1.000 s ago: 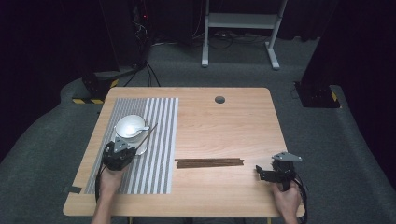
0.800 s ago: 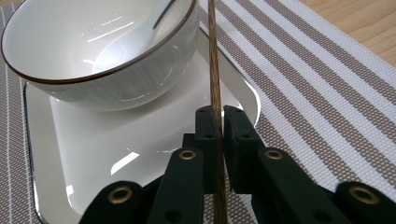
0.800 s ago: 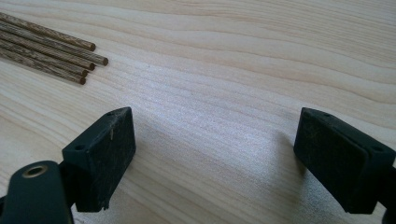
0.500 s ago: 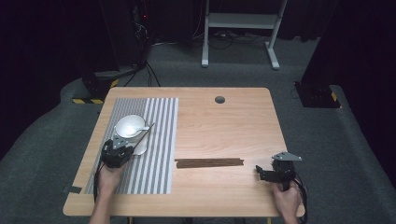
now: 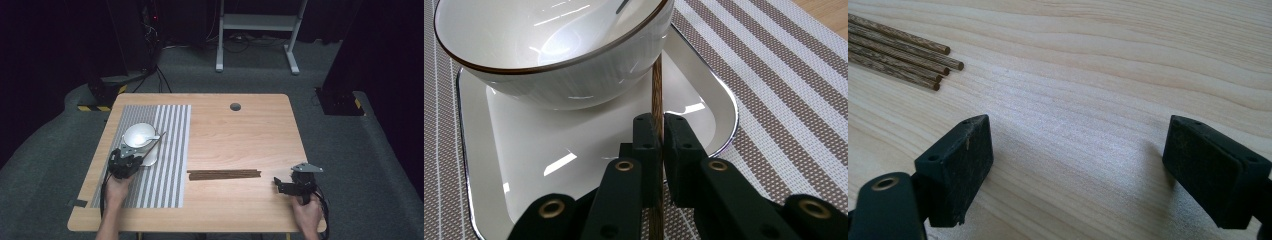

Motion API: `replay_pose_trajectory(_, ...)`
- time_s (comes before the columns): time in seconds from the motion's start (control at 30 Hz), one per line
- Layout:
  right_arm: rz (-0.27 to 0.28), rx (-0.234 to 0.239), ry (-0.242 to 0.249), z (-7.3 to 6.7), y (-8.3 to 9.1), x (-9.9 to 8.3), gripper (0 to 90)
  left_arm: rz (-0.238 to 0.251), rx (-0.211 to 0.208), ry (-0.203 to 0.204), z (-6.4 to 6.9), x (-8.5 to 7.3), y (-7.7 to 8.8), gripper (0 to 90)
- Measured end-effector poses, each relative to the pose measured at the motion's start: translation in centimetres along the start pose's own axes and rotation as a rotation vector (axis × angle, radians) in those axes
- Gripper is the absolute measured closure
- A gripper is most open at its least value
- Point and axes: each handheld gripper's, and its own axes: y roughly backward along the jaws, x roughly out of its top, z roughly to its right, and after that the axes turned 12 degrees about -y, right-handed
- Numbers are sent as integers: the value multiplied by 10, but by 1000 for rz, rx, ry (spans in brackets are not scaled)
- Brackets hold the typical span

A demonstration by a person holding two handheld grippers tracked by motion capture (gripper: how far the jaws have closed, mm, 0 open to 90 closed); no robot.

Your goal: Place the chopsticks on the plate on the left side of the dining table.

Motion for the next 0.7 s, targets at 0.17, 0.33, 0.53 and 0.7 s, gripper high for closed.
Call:
replay_pose_trajectory(0.17, 0, 0, 0, 0, 0, 0, 125, 0, 6, 3, 0, 0, 0, 831)
replay_pose_trajectory(0.33, 0, 0, 0, 0, 0, 0, 125, -6, 0, 11, 0, -2, -2, 784)
replay_pose_trajectory(0.53, 0, 0, 0, 0, 0, 0, 125, 16, -4, 45, -2, -2, 2, 657)
replay_pose_trajectory(0.7, 0, 0, 0, 0, 0, 0, 125, 15, 6, 44, 1, -2, 3, 581)
